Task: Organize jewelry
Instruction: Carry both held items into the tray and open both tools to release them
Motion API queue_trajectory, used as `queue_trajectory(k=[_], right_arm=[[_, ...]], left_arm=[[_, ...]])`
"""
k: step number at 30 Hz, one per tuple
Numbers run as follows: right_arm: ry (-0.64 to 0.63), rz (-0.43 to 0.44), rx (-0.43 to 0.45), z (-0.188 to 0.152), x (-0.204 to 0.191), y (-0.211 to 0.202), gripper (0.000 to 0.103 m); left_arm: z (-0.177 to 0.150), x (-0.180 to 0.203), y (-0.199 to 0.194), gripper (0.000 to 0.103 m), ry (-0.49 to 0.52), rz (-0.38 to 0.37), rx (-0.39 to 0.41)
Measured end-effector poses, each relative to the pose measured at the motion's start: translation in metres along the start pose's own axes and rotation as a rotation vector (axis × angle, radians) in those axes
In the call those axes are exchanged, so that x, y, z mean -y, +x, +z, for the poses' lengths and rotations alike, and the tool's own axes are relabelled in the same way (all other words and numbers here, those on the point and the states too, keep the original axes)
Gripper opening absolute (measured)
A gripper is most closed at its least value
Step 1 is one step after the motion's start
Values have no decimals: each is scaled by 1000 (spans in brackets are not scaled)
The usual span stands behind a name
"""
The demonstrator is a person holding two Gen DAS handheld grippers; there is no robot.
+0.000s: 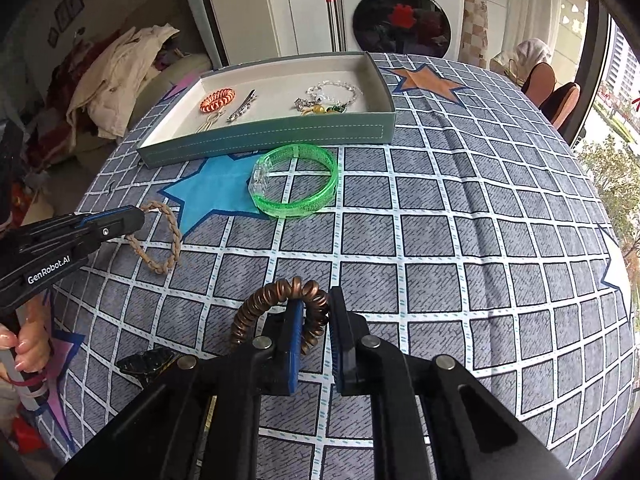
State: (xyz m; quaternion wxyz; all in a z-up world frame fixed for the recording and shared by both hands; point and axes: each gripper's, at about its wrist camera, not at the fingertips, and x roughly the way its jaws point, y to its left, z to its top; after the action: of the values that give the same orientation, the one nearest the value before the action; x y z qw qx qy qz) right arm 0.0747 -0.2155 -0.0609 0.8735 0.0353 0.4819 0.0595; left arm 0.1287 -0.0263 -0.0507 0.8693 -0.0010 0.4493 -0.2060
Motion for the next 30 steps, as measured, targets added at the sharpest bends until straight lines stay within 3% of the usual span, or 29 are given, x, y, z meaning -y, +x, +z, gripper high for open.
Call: queue_trajectory(k=[7,14,24,30], right_arm=[[11,34,38,23,1,-8,14],[14,54,77,66,1,-8,14],[21,81,87,134,-14,22,14],[3,71,49,161,-26,58,14]], left_arm=[[21,-1,-20,26,-8,-18,62],[59,-11,-26,26,-5,33,126],[104,-31,4,26,-20,110,133],[117,-47,30,26,-34,141,106]])
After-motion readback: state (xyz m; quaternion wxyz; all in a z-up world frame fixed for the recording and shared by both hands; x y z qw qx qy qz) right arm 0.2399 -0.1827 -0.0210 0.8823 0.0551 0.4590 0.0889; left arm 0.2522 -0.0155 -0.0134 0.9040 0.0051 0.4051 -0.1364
